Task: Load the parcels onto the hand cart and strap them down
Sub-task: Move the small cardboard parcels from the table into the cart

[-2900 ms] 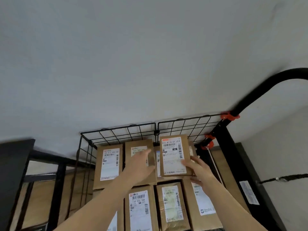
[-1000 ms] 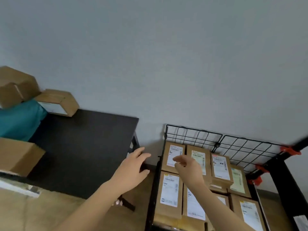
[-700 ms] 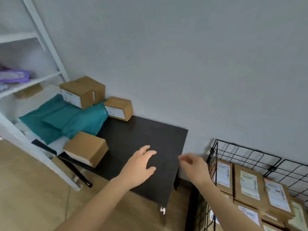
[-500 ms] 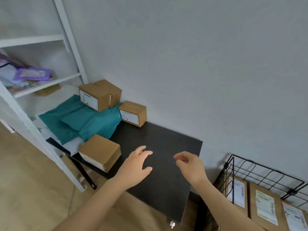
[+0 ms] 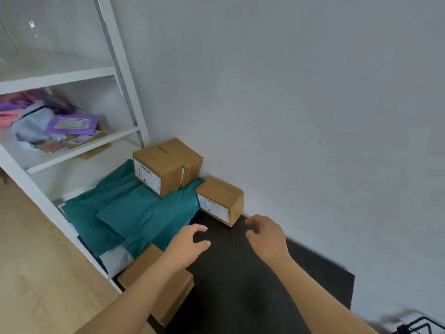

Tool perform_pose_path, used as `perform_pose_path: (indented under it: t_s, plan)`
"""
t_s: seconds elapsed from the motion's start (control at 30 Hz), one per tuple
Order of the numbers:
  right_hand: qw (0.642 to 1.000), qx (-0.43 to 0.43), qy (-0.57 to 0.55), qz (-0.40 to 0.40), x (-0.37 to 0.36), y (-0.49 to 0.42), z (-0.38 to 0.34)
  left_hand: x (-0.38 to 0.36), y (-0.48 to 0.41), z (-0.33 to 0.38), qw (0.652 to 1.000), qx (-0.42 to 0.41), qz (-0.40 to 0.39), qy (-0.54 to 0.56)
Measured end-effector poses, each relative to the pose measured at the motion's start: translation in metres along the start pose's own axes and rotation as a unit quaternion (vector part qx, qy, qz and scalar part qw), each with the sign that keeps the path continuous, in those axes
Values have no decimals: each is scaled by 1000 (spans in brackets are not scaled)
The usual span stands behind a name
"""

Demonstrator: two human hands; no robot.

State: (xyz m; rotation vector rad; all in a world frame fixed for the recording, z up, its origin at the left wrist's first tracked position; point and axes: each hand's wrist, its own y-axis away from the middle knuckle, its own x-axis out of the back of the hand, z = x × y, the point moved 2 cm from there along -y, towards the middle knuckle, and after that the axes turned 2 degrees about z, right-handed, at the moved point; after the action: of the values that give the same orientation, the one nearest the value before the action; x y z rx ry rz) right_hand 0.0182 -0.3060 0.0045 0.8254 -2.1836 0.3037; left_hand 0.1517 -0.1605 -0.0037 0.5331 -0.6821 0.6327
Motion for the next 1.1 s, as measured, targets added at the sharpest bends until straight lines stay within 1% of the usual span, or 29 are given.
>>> perform_pose_path:
  t_s: [0.17,0.3,0.4,0.53,0.7,0.83,0.93,1.0,1.1]
  plan:
    - [995,34,95,-21,-18,-59,-16,2,-52,-15,991,73,4,111]
    - [988,31,143,-50,-38,-92,-24,1,-81,-29,981,113,-16,159]
    - [983,14,172,-61,-55,-112,-25,2,-101,-41,968,138,-43,203]
    - [977,-11,208,-42,-71,-133,-28,3,-123,-52,954,162,-70,243]
    - [975,-30,221,-13,-82,-147,-30,2,-144,-63,939,193,-94,270]
    - [978,-59,199,-20,-87,-143,-32,1,-152,-70,919,219,-89,315]
    - [979,-83,185,-19,-89,-134,-29,2,-146,-66,903,223,-116,348]
    - [983,-115,142,-10,-88,-125,-28,7,-140,-63,896,214,-135,365]
    - [982,-183,47,-1,-82,-110,-29,12,-138,-62,883,213,-137,395]
